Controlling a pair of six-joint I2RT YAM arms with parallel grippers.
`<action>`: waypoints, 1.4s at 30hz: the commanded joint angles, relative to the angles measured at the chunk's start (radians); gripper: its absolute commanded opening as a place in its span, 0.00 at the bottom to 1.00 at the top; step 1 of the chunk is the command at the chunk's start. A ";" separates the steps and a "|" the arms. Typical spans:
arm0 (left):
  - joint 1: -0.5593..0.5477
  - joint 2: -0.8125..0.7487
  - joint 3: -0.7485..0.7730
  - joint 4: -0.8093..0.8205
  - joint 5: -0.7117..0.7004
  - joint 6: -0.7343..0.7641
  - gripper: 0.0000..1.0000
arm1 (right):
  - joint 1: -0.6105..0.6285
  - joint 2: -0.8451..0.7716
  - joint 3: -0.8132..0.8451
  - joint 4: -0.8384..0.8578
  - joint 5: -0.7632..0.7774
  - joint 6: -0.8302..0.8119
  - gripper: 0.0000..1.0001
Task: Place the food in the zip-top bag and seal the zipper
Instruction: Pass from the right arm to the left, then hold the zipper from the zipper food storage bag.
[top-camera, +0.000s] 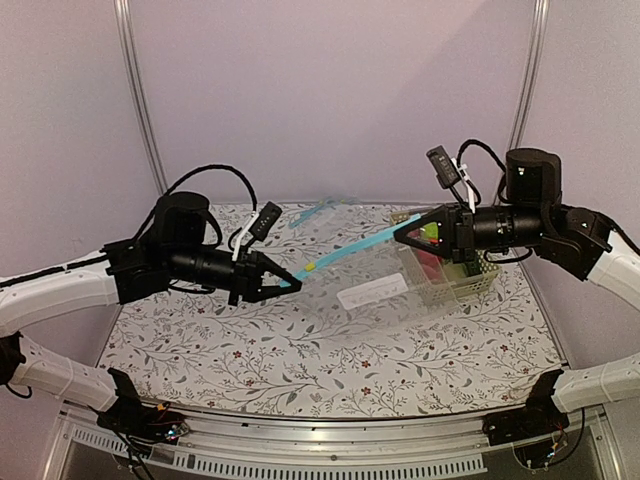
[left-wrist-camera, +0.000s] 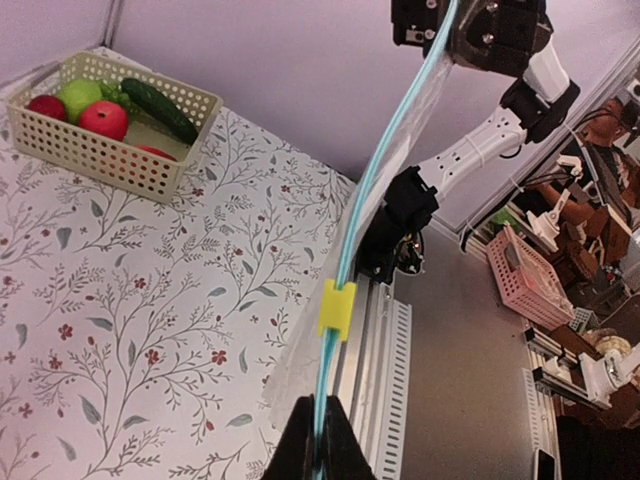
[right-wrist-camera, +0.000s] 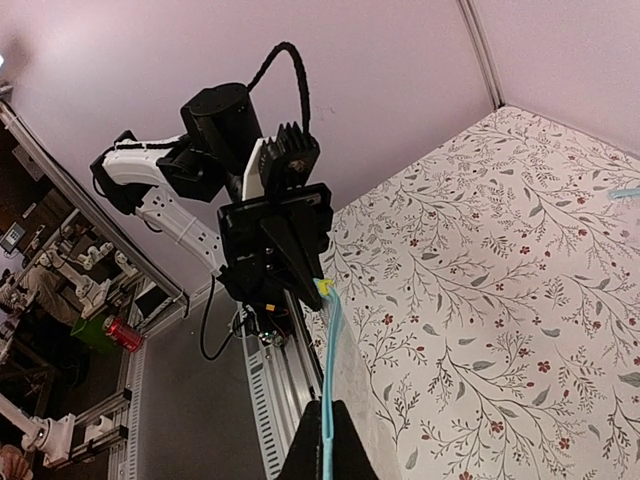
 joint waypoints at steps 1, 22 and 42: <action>0.010 0.000 0.025 -0.022 0.015 0.013 0.00 | 0.003 -0.016 -0.015 -0.002 0.048 0.007 0.03; -0.143 0.255 0.378 -0.599 0.072 0.312 0.00 | 0.048 0.112 0.218 -0.389 0.018 -0.230 0.72; -0.158 0.329 0.458 -0.626 0.164 0.321 0.00 | 0.172 0.287 0.106 -0.145 -0.141 -0.163 0.52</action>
